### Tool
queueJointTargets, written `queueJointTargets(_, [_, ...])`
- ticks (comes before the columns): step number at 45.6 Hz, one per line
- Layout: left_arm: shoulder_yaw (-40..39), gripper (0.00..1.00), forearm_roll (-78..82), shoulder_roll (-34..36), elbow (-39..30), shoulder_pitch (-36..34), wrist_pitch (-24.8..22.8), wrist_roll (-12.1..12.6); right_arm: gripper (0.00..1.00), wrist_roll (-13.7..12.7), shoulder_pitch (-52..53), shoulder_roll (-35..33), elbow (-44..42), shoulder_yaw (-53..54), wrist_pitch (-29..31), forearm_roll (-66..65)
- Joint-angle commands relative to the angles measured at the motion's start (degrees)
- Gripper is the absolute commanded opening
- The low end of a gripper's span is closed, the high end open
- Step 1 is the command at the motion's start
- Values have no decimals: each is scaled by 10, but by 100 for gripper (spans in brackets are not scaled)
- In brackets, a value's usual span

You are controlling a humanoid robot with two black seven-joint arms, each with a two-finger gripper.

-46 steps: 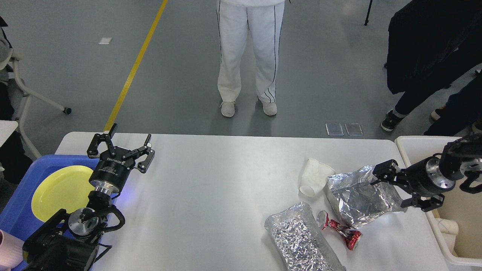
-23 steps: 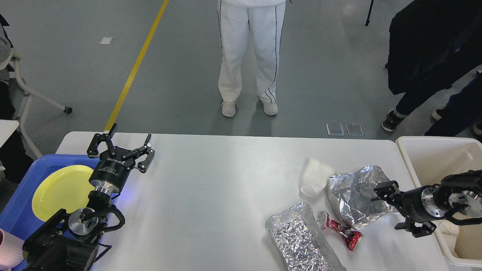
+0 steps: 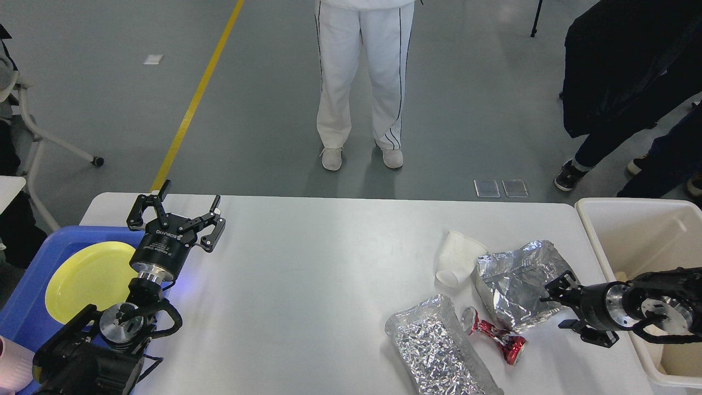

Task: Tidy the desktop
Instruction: 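Lower the right gripper and grasp the crumpled foil bag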

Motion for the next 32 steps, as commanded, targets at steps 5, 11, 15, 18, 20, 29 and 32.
queueJointTargets(5, [0, 96, 0, 0, 0, 0, 0, 0, 0, 18, 0, 1, 5, 7, -15, 0])
queueJointTargets(11, [0, 96, 0, 0, 0, 0, 0, 0, 0, 19, -1, 2, 6, 7, -17, 0])
queueJointTargets(15, [0, 96, 0, 0, 0, 0, 0, 0, 0, 19, -2, 2, 6, 7, -17, 0])
queueJointTargets(18, [0, 96, 0, 0, 0, 0, 0, 0, 0, 19, -1, 2, 6, 7, -17, -1])
queueJointTargets(20, [0, 96, 0, 0, 0, 0, 1, 0, 0, 19, 0, 2, 6, 7, -17, -1])
queueJointTargets(29, [0, 96, 0, 0, 0, 0, 0, 0, 0, 19, 5, -2, 1, 5, -13, -2])
queueJointTargets(32, [0, 96, 0, 0, 0, 0, 0, 0, 0, 19, 12, -8, -1, 3, -8, -8])
